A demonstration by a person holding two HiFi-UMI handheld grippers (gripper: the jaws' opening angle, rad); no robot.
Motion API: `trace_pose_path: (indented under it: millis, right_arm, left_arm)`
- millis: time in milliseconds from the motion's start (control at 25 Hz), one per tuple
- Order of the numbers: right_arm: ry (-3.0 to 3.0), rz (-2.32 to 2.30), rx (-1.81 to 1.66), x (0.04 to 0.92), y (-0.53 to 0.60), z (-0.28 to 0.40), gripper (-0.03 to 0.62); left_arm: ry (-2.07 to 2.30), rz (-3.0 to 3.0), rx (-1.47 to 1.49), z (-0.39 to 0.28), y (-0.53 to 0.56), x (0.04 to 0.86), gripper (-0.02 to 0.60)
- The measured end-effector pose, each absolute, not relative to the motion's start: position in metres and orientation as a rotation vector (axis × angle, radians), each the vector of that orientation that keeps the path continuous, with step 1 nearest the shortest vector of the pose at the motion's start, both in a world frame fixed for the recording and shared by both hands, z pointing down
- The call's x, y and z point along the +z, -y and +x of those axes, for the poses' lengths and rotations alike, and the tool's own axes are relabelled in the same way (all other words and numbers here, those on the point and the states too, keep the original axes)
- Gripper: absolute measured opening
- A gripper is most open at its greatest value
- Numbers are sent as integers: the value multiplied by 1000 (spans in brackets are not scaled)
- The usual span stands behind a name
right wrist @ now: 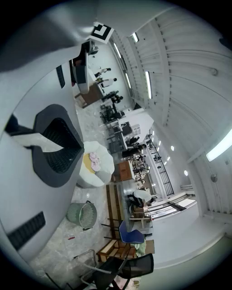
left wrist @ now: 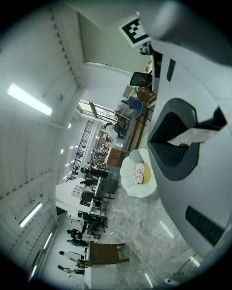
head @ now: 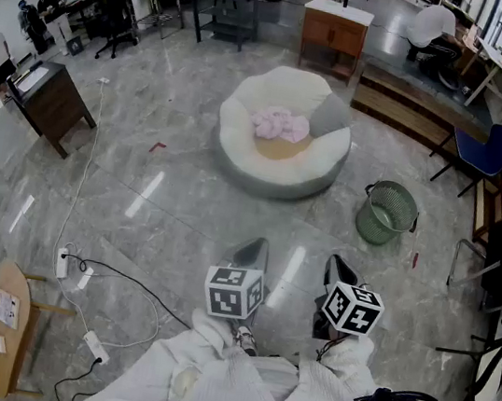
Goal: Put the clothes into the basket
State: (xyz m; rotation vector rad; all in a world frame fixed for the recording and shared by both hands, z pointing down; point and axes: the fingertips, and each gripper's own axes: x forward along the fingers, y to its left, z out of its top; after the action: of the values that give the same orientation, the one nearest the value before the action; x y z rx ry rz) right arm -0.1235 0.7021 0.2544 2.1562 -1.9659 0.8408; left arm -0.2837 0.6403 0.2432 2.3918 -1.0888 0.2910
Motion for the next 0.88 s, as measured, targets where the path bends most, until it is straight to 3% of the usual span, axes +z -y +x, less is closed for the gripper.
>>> trace_pose_path:
  millis: [880]
  right_arm:
    - [1891, 2249, 880, 265, -634, -124, 23]
  left_arm:
    - [1079, 2386, 296, -299, -562, 256, 5]
